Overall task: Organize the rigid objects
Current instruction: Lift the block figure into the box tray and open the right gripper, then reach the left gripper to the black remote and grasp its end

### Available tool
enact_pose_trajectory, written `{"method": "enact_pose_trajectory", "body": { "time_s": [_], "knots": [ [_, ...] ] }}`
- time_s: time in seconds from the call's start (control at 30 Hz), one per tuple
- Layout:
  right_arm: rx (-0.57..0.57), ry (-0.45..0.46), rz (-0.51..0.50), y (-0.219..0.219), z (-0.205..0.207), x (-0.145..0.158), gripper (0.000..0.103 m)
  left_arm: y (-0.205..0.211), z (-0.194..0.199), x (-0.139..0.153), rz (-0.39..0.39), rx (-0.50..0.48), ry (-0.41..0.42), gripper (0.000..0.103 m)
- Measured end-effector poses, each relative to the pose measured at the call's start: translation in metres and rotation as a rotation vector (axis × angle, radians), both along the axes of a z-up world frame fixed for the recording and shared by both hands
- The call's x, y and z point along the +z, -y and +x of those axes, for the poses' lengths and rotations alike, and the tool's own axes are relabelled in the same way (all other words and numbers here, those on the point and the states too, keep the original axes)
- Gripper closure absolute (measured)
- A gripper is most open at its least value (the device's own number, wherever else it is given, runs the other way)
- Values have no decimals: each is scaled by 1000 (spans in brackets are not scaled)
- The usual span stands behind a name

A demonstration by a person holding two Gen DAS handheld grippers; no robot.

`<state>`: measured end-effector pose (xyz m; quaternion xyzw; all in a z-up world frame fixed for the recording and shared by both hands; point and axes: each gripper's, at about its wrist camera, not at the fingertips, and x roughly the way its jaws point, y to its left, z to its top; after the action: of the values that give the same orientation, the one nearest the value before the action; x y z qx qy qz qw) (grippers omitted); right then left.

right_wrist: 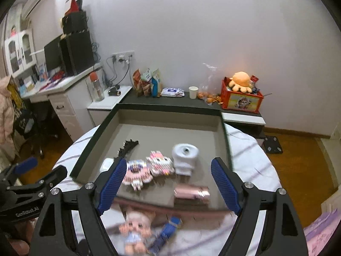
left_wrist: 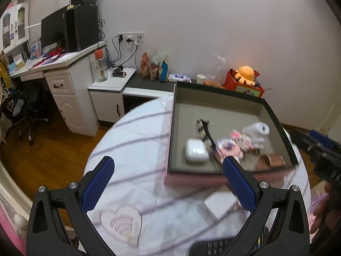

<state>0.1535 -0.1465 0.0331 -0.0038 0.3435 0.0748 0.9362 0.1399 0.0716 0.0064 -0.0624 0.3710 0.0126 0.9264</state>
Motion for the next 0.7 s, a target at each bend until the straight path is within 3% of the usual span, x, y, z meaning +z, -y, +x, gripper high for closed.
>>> {"method": "enact_pose_trajectory", "body": {
  "time_s": [0.4,0.7],
  "knots": [
    [-85,-61,86,49,-74,-21,20,43,-69,-20,30,-103,-67,0],
    [-109,-60,108,64,-98,-26,20,68,-80,-36,51,-174,-109,0]
  ]
}}
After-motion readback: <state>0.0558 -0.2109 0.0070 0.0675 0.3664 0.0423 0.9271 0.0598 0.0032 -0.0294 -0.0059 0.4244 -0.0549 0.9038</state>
